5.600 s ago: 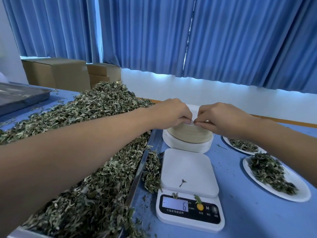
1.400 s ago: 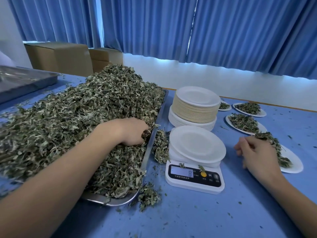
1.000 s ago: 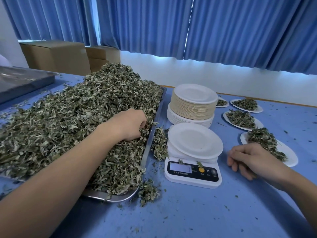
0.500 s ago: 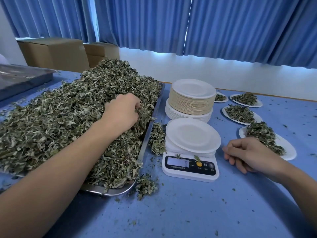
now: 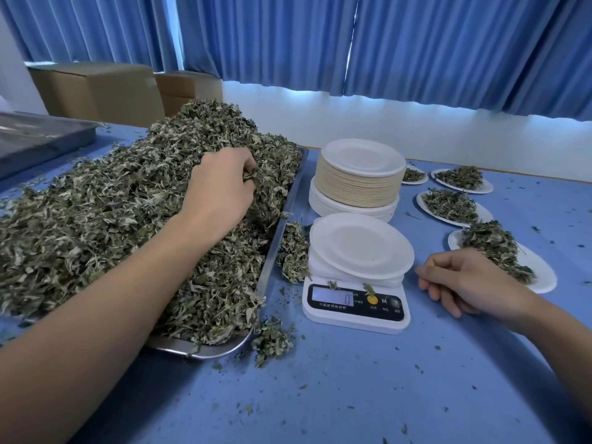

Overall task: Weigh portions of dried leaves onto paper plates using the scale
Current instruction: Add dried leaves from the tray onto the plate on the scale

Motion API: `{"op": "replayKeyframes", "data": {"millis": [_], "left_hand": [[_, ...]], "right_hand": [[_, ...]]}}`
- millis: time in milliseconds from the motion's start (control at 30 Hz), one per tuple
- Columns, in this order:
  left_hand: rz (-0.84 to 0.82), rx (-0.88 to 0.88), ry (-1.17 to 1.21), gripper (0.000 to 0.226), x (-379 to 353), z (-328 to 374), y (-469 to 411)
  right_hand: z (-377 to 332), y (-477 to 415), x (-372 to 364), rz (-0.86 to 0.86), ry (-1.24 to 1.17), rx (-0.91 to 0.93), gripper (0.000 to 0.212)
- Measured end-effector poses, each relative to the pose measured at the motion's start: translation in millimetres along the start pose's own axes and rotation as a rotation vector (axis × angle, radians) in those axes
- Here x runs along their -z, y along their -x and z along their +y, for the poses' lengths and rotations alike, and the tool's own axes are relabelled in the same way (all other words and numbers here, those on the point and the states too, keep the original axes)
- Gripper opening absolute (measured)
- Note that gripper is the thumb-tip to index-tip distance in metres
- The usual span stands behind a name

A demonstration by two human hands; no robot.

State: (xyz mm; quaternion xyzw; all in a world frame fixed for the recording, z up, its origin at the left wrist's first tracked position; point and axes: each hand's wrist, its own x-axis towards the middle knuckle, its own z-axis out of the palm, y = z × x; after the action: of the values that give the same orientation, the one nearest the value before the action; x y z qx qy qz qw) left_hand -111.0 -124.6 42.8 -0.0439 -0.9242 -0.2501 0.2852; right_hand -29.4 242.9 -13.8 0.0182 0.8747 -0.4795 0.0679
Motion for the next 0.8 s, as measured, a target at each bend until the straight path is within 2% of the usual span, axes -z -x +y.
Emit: {"op": "replayKeyframes", "data": {"millis": [167,300,433,500,600,800], "left_hand": [[-0.064,-0.002,-0.120,0.025,8,-3,-5],[-0.036,-0.062,-0.057,0.024,9,0,-6],[-0.206,-0.059,-0.116,0.024,1,10,-7],[-0.164,-0.050,-0.119,0.024,1,12,-10],[-0.077,-0.041,-0.045,0.023,7,17,-21],[-0.134,-0.046,0.220,0.024,11,42,-36]], "right_hand": [[-1,3,-2,0.004,0.018,0.018,0.037],[-3,4,-3,0.005,0.031,0.019,0.036],[-3,4,-3,0.004,0.029,0.017,0.036],[-3,4,-2,-0.001,0.023,0.014,0.036],[-3,4,-3,-0.004,0.019,0.018,0.036],[-4,4,-3,0.008,0.002,0.010,0.036]]}}
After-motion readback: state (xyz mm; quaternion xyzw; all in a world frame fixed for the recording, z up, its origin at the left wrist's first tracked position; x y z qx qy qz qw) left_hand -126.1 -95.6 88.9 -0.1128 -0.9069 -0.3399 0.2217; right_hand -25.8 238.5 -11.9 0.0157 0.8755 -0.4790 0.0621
